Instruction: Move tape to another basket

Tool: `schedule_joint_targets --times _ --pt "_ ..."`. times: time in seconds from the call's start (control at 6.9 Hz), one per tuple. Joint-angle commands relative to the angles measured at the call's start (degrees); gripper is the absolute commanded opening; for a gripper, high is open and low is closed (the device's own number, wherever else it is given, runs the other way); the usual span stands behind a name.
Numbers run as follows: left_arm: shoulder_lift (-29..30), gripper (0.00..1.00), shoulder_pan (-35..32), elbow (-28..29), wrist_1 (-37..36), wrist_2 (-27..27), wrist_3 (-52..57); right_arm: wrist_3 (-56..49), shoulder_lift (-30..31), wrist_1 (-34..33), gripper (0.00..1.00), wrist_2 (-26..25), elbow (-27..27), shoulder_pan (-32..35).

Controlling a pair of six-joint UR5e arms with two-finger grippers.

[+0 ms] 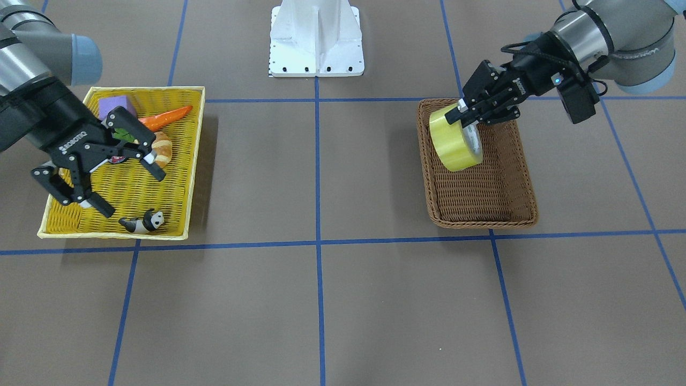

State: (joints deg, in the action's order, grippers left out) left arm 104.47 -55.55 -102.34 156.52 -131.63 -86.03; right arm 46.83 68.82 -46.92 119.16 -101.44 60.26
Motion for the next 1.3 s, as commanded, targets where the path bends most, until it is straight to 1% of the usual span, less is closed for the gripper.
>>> schedule_joint_targets --times 0.0,0.14,0.29,0.43,0.58,0.72,1.16 --pt "-4.17 0.0 -0.61 -0.31 -11.63 -0.21 19.67 -14.53 0.43 -15.68 1.0 0.46 0.28 2.06" --pt "-4.62 0.0 -0.61 -0.4 -16.29 -0.12 24.89 -16.66 0.44 -20.79 1.0 1.16 0.19 3.1" --pt "-4.71 0.0 -0.44 -0.49 -20.69 0.23 29.82 -20.6 0.35 -25.63 1.0 4.99 0.28 4.94" --pt "-4.71 0.0 -0.17 -0.66 -25.26 0.67 33.78 -25.16 0.35 -30.11 1.0 7.47 0.02 6.79" --pt "-4.63 0.0 0.7 -0.75 -28.35 2.76 35.65 -27.29 0.43 -33.38 1.0 9.67 -0.07 8.02" --pt "-4.62 0.0 3.4 -0.93 -30.21 6.17 35.75 -28.45 0.7 -35.15 1.0 10.91 -0.07 8.56" --pt "-4.1 0.0 9.74 -4.96 -40.91 13.74 35.84 -28.72 2.02 -35.34 1.0 11.97 0.28 8.47"
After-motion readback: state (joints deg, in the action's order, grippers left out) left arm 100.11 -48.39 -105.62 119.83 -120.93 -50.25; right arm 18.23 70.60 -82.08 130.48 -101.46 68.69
